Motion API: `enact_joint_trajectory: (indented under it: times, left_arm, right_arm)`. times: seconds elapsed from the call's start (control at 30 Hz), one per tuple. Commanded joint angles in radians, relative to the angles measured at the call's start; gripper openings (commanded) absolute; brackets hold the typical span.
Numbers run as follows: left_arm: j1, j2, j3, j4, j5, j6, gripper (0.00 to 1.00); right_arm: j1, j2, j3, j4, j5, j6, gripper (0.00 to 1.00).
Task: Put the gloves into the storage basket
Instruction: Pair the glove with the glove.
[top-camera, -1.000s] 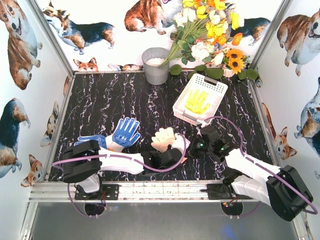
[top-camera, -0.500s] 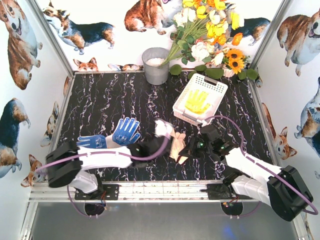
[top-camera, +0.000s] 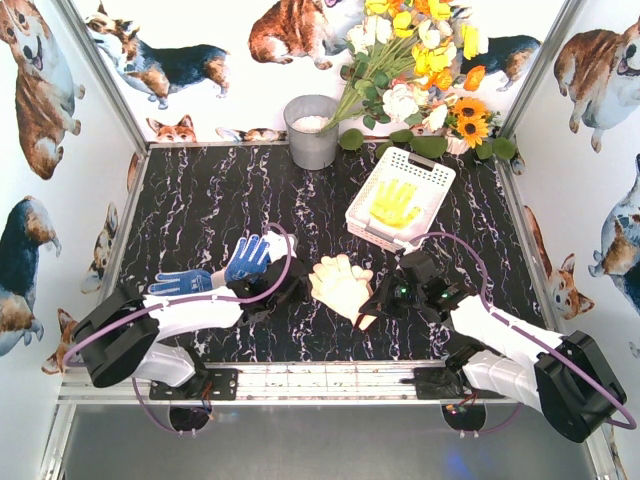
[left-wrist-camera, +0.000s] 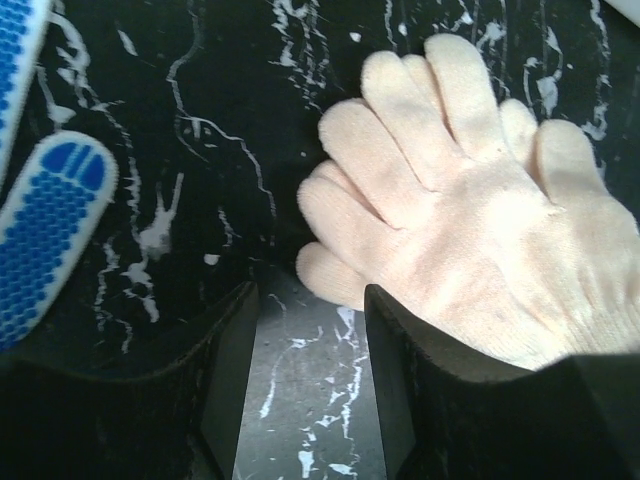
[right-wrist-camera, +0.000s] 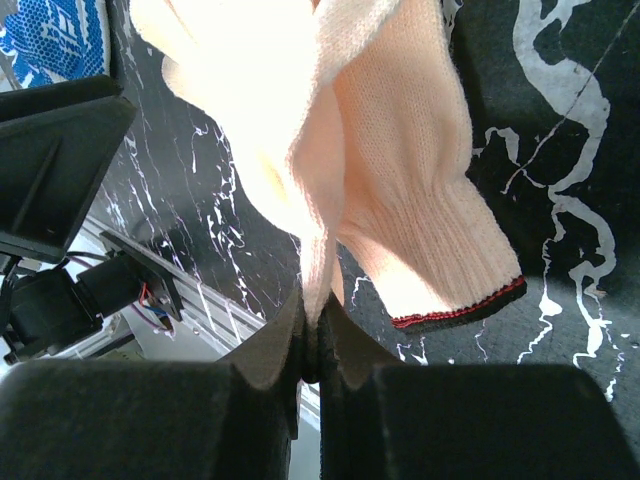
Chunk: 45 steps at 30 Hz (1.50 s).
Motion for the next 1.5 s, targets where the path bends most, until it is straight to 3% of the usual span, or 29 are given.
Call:
enact_joint_trajectory:
  times: [0.0, 0.33, 0.53, 0.97, 1.2, 1.47]
  left_arm:
    - [0.029, 0.026, -0.032, 0.111, 0.104, -0.052, 0.40]
    - [0.097, 0.082, -0.094, 0.289, 0.224, -0.114, 0.30]
    - [0.107, 0.110, -0.115, 0.334, 0.254, -0.141, 0.18]
    - [0.133, 0.138, -0.141, 0.374, 0.245, -0.162, 0.16]
    - [0.149, 0.160, -0.149, 0.404, 0.229, -0.193, 0.00]
    - [0.174, 0.151, -0.151, 0.379, 0.228, -0.178, 0.00]
  right_arm:
    - [0.004, -0.003, 0.026, 0.017, 0.011, -0.013, 0.00]
    - [0.004, -0.010, 0.026, 0.016, 0.009, -0.012, 0.00]
    - [0.004, -0.003, 0.027, 0.027, 0.008, -0.009, 0.00]
    - [0.004, 0.004, 0.028, 0.036, 0.002, -0.008, 0.00]
    - [0.004, 0.016, 0.043, 0.032, -0.011, -0.006, 0.00]
    - [0.004, 0.024, 0.054, 0.003, -0.029, -0.004, 0.00]
